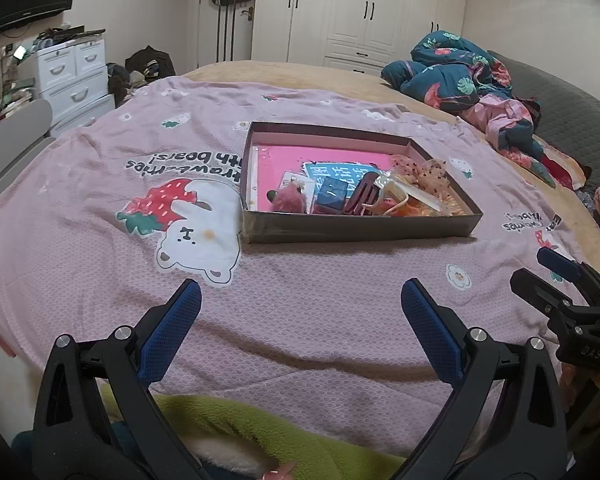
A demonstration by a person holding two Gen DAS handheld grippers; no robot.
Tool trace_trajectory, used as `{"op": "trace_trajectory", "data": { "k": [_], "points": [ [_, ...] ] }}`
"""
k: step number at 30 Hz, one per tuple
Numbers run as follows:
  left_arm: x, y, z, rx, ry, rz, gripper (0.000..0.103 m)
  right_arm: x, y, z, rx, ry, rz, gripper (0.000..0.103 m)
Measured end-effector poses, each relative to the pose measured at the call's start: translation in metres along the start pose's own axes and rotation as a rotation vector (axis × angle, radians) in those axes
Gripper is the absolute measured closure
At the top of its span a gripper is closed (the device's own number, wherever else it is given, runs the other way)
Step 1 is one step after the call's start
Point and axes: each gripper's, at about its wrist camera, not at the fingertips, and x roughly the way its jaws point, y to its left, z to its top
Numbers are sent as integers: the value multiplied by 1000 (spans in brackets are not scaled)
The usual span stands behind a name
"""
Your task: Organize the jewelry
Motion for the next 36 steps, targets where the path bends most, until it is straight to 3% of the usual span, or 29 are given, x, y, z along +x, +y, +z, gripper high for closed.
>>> {"op": "trace_trajectory", "data": {
  "k": [36],
  "points": [
    [2,4,-3,0,14,25,9,-2,0,-2,-4,-3,-8,5]
  ]
}}
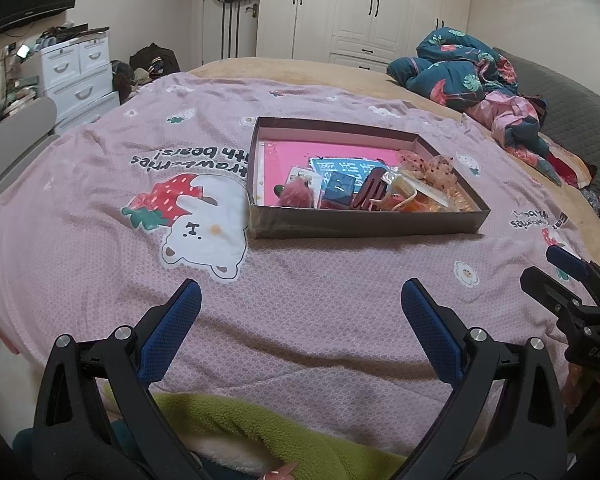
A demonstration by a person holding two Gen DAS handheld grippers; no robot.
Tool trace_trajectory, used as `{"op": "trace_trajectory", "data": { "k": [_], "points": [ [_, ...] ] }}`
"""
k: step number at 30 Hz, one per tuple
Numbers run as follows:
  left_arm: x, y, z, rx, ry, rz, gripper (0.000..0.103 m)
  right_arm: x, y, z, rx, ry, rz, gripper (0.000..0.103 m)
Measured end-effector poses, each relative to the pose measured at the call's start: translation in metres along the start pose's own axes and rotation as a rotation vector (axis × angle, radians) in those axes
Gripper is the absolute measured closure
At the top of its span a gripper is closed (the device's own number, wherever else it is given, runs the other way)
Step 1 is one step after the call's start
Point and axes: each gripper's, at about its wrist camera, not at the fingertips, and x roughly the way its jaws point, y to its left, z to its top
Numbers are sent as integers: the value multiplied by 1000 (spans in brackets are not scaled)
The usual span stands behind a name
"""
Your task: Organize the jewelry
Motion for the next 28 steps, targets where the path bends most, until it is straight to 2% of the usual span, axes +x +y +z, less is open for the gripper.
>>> {"op": "trace_trajectory", "data": {
  "k": [9,17,21,24,26,28],
  "points": [
    [3,1,0,-10,11,9,9,0,0,0,0,3,-2,4],
    [2,-4,0,9,-15,69,9,0,-3,-1,11,1,-13,4],
    [10,15,9,-51,4,68,9,5,-22,5,50,-3,-46,4],
    [26,57,30,-139,7,137,9,17,-69,21,126,-14,-165,4],
    [45,97,48,-209,27,209,9,39,-122,38,179,46,-335,4],
    [64,128,62,-255,31,263,9,63,-177,49,233,120,-457,4]
  ]
}}
